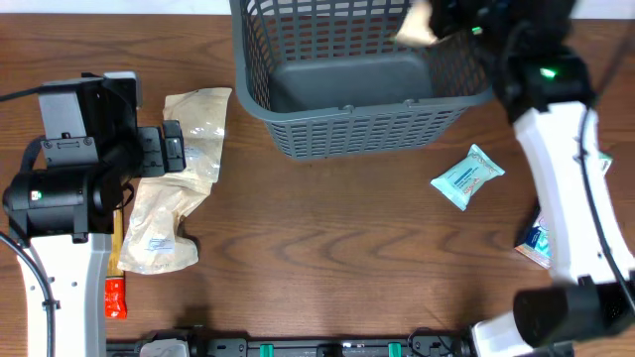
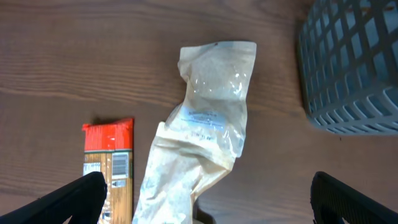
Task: Pack container
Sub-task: 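Carry the beige pouch into the basket and open the right gripper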
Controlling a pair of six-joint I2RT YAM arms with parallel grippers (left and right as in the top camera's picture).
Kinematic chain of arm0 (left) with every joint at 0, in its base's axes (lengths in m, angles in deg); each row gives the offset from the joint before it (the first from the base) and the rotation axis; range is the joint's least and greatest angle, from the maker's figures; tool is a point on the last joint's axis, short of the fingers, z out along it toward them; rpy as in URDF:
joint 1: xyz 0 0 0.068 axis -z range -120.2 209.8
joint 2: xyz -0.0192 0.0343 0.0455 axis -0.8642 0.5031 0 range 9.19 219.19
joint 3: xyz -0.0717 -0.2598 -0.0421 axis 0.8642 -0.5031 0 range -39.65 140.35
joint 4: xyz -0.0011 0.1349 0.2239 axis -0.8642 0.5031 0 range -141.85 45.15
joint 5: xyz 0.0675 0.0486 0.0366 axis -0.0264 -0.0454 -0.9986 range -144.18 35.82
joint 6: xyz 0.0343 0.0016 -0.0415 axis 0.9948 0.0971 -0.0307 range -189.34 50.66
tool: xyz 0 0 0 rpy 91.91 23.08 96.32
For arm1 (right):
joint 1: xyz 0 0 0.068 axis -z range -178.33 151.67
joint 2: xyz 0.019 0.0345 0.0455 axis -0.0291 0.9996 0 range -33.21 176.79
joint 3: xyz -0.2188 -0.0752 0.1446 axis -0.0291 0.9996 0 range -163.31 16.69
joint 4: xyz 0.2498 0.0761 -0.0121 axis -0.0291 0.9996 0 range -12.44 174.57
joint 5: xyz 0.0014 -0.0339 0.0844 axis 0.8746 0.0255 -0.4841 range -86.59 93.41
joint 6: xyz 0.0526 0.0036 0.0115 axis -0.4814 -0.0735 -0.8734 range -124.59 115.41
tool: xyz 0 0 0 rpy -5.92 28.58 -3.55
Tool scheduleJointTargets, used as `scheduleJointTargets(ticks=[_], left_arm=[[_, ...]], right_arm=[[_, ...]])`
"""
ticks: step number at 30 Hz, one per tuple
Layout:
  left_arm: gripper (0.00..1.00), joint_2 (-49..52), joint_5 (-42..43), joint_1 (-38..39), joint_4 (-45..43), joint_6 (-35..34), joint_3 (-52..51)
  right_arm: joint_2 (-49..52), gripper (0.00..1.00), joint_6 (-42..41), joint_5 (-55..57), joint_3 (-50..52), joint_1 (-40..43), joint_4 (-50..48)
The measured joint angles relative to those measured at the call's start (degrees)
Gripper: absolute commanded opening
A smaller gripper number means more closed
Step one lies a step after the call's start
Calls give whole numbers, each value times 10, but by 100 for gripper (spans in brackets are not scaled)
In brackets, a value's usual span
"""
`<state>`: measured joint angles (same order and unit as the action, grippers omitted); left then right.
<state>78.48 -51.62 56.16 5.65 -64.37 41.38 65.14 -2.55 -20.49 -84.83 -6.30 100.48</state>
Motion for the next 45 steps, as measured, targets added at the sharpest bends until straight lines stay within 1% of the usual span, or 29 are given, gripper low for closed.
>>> scheduleJointTargets(ticks=[4,7,12,18,24,27,28,29,30,32,34,36,42,45], left_arm=[[99,0,0,0,12,0,0],[99,0,0,0,17,0,0],[99,0,0,0,21,0,0],[99,0,0,0,21,0,0],[98,0,0,0,21,5,0],[99,0,0,0,21,11,0],[99,0,0,0,21,11,0],[99,0,0,0,21,11,0],[98,0,0,0,21,12,0],[99,0,0,0,21,13,0],[99,0,0,0,21,13,0],[99,0,0,0,21,14,0],[99,0,0,0,21,15,0],[99,0,0,0,21,15,0]], right_arm=[[48,1,7,4,0,-12,56],[67,1,12,5,0,-16,80],[69,2,19,17,0,-17,108],[69,2,25,81,0,-17,170],[69,2,32,123,0,-17,200],[69,42,35,134,0,-17,207],[69,50,35,135,0,-17,209],[69,61,34,137,0,-17,209],[69,68,38,137,0,-17,208],[69,77,42,137,0,-17,206],[69,81,47,138,0,-17,205],[69,81,47,139,0,-17,202],[69,78,49,134,-18,-17,198],[69,74,49,132,-71,-17,206]])
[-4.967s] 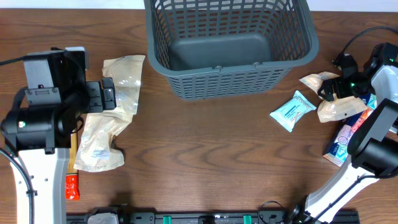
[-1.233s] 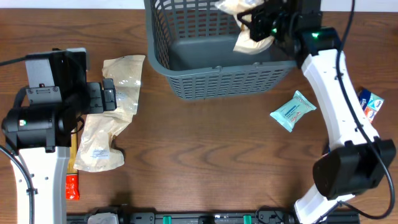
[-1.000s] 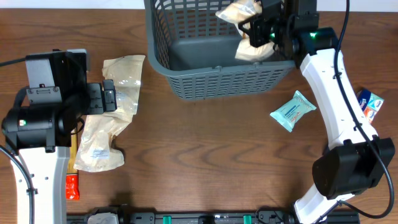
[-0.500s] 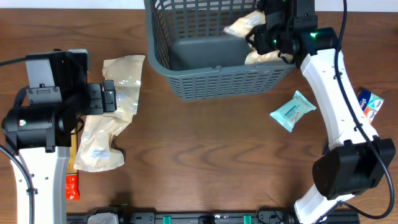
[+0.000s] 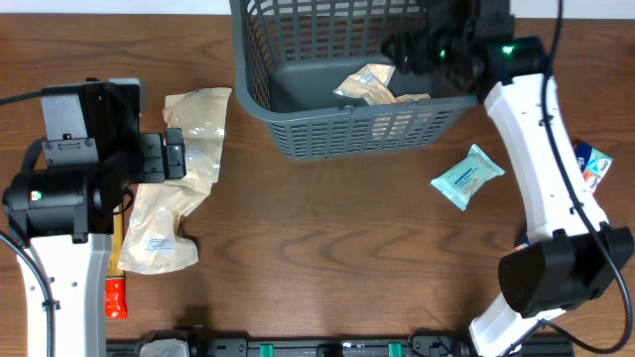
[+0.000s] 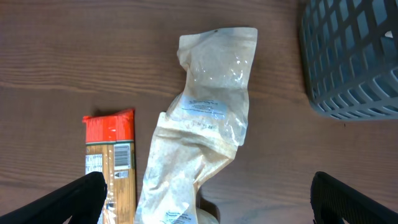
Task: Pack container
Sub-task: 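Carry the beige pouch into the basket and open the right gripper, then move the right gripper to the blue tissue pack strip and grasp it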
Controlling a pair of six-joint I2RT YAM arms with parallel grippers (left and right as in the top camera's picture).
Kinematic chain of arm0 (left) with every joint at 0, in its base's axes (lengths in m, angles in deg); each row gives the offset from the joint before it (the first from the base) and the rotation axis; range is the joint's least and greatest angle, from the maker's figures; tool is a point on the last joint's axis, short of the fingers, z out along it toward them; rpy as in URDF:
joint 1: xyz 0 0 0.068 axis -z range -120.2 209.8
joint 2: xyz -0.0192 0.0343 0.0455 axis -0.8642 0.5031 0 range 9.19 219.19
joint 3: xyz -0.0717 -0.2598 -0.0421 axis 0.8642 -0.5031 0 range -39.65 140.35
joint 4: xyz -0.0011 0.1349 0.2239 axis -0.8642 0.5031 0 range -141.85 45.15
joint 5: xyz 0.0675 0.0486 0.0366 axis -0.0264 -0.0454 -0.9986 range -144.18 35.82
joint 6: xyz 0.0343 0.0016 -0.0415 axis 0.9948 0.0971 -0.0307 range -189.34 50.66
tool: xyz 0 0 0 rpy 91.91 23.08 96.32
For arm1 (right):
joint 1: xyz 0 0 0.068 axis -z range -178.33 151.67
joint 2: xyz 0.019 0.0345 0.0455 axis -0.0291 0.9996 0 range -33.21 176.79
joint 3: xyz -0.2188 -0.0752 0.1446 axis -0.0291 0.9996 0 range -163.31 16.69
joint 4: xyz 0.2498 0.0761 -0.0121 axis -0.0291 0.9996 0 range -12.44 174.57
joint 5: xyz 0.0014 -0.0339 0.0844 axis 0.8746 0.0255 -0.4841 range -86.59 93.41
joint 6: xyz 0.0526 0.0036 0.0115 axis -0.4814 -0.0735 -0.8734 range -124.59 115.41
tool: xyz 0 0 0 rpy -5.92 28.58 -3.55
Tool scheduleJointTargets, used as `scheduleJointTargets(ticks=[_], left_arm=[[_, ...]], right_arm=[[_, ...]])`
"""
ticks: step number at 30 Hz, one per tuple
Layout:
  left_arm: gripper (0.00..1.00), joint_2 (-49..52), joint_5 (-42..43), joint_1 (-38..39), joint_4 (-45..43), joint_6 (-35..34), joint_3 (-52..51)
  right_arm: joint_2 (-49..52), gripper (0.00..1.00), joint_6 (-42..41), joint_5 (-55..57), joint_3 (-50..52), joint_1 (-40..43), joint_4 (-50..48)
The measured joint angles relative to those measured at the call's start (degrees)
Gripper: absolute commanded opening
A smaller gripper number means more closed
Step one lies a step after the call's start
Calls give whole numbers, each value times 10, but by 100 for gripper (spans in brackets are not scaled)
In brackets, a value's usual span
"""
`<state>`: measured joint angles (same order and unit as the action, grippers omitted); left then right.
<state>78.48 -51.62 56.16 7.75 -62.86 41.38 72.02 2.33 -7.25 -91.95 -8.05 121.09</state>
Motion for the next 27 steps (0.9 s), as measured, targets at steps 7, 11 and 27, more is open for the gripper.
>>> scheduleJointTargets(ticks=[7,11,27], left_arm=[[99,0,0,0,0,0,0],[99,0,0,0,0,0,0],[99,0,0,0,0,3,0]], right_arm=[[-30,73,0,21,-198,0,49],[-71,79,-9,106,-275,11,137],[-78,83,-170,269,-250,257,460]])
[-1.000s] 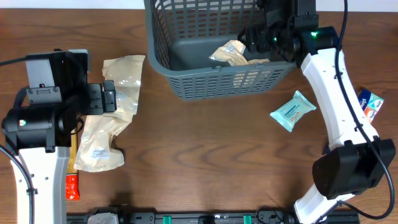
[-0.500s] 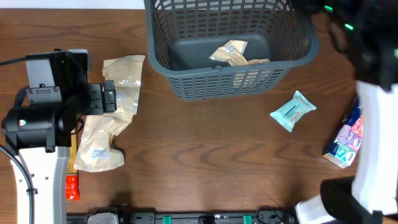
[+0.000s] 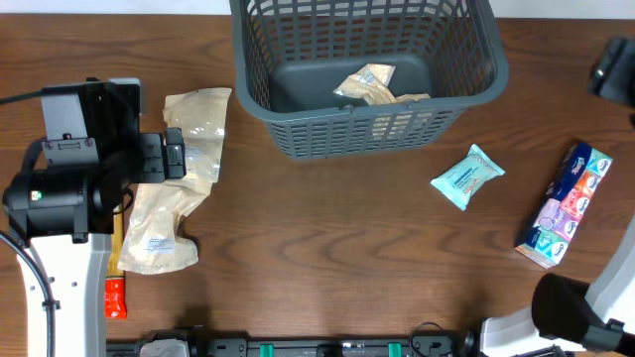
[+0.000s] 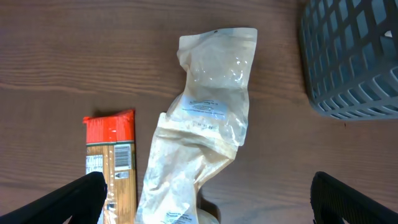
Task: Pack container
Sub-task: 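Move the right gripper to the blue tissue pack strip and grasp it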
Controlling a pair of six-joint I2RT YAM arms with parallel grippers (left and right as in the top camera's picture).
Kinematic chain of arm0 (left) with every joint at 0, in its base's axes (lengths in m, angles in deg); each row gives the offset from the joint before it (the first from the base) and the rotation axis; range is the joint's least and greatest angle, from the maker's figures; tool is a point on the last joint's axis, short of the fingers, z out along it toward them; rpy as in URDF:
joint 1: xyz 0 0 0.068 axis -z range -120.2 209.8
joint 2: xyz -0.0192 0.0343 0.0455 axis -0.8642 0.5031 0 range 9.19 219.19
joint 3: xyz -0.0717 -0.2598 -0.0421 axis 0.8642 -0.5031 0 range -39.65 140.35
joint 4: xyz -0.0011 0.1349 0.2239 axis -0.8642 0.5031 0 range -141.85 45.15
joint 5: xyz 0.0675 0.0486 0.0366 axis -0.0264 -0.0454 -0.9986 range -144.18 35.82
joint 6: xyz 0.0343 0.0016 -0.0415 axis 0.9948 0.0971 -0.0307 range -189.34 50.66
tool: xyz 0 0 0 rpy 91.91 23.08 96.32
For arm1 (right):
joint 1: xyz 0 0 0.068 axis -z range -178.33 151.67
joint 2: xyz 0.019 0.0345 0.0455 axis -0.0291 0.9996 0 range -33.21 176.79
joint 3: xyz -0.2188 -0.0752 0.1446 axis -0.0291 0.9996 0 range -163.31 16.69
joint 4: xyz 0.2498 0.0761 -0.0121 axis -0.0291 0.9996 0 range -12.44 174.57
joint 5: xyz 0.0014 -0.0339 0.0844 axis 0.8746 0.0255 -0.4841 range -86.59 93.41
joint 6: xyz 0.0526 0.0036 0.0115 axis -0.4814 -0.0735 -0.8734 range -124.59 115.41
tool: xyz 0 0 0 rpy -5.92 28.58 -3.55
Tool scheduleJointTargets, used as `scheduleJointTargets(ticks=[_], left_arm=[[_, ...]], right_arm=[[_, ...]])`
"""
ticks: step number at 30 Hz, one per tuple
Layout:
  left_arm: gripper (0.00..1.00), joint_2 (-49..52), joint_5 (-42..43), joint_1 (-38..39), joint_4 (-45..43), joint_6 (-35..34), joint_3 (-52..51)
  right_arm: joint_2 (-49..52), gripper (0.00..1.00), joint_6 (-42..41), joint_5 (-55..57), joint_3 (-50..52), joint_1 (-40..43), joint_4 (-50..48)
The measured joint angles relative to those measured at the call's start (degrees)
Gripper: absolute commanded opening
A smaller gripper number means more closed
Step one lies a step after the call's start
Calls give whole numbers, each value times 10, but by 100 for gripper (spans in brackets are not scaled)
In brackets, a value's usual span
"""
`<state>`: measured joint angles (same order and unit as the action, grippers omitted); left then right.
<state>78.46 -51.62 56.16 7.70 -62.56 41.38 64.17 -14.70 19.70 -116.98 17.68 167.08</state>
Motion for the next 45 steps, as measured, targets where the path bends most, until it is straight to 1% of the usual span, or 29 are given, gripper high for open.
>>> scheduleJointTargets(ticks=[4,7,11,17,25,28,36,42,43,45], left_arm=[[99,0,0,0,0,7,0],[99,0,0,0,0,8,0],[99,0,0,0,2,10,0],[99,0,0,0,7,14,0],[99,0,0,0,9,21,0],[99,0,0,0,13,21,0],[99,7,0,0,20,21,0],[99,12,0,0,24,21,0],[99,12,0,0,24,21,0],[99,12,0,0,25,21,0]], right_arm=[[0,84,-29,2,63,15,1],[0,86,-46,2,122,17,-26],[0,89,-57,2,219,19,-83],[0,92,-47,1,380,37,-185],[1,93,14,-39,575,105,-345],[1,93,53,-61,622,131,-393],[1,94,147,-111,696,182,-493],[1,91,172,-142,747,214,-556],[1,88,174,-144,753,217,-564],[1,78,180,-151,767,218,-581]])
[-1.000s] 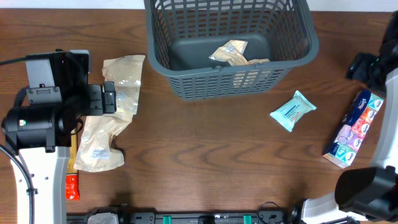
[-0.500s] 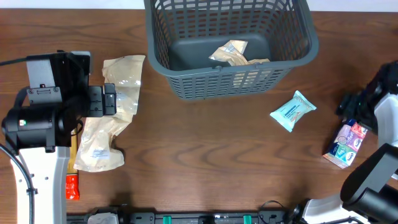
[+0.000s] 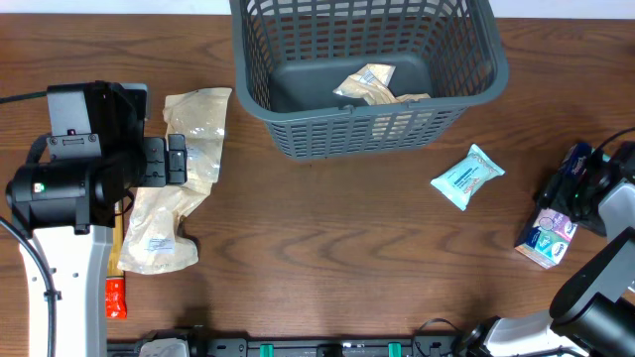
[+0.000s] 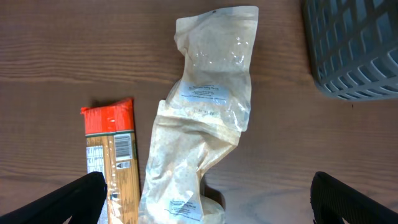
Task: Pack container
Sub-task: 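Move the right gripper to the blue tissue pack strip and grasp it, then lift the tissue pack strip into the basket and release it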
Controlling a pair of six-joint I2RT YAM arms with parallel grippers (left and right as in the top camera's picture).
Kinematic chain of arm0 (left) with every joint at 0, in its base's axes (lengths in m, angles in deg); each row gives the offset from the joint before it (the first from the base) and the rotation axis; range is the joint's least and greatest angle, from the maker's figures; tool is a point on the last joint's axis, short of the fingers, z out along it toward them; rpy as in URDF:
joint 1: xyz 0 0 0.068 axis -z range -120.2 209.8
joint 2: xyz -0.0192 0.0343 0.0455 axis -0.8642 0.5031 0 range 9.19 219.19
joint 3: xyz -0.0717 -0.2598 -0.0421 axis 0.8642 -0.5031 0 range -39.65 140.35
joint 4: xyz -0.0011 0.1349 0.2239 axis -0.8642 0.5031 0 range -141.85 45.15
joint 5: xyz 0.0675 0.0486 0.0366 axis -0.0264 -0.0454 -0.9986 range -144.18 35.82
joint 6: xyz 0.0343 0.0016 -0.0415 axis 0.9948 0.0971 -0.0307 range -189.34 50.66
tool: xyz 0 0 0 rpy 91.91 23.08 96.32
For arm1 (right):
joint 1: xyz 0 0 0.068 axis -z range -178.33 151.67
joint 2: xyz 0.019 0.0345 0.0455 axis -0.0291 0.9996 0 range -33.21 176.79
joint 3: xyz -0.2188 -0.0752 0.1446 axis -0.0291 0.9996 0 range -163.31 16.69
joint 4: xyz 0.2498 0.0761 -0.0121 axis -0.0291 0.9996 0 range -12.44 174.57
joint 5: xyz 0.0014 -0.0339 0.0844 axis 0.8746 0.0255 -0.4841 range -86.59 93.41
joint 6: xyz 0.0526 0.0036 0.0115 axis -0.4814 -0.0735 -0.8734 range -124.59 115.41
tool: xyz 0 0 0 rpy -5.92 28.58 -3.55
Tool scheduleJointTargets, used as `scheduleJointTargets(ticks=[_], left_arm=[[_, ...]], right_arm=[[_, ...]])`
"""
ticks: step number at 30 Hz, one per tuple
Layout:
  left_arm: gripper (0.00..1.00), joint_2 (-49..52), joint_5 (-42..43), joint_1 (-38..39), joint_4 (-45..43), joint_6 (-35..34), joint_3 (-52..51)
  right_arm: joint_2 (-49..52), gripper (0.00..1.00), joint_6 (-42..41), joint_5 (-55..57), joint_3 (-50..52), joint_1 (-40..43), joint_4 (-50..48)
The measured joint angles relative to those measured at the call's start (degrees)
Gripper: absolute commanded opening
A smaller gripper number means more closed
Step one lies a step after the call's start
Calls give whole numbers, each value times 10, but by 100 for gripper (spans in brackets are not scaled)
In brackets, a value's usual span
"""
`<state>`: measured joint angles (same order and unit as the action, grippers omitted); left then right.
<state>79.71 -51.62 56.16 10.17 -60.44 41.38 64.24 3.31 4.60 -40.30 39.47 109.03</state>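
Observation:
The grey basket (image 3: pixel 298 129) stands at the back centre with a tan packet (image 3: pixel 372 84) lying in it. Two pale bags (image 4: pixel 208 118) lie overlapping on the left of the table, beside a pasta pack with a red end (image 4: pixel 111 155). My left gripper (image 4: pixel 208 205) hangs open above the lower bag, its dark fingertips (image 4: pixel 78 196) far apart. It also shows from overhead as the left gripper (image 3: pixel 175 159). At the right edge my right gripper (image 3: pixel 580 183) sits over the top end of a colourful box (image 3: pixel 548 236); how its jaws stand is hidden.
A teal wipes packet (image 3: pixel 466 177) lies flat between the basket and the colourful box. The basket's corner (image 4: pixel 354 50) fills the upper right of the left wrist view. The table's front rail (image 3: pixel 317 347) runs along the bottom.
My right arm was high at the right edge, away from everything; now its gripper is down over the colourful box's top end. My left gripper has shifted only slightly over the bags.
My right gripper first held a tan packet above the basket's right rim. Then the packet lay in the basket with the gripper over it. Then the arm was off at the right edge, and now it is at the colourful box. My left gripper stayed open above the bags.

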Motion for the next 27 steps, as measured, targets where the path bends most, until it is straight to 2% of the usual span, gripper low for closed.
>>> scheduleJointTargets(ticks=[3,6,7,11,17,27], left_arm=[[99,0,0,0,0,0,0],[99,0,0,0,0,0,0],[99,0,0,0,0,0,0],[99,0,0,0,1,0,0],[99,0,0,0,2,0,0],[99,0,0,0,2,0,0]], right_arm=[[0,70,1,-7,15,0,-16],[0,69,-6,-9,24,0,-26],[0,65,-8,-10,24,0,-27],[0,34,-21,-13,25,0,-30],[-1,2,-56,-21,25,0,-38],[-9,1,-74,-63,8,2,3]])
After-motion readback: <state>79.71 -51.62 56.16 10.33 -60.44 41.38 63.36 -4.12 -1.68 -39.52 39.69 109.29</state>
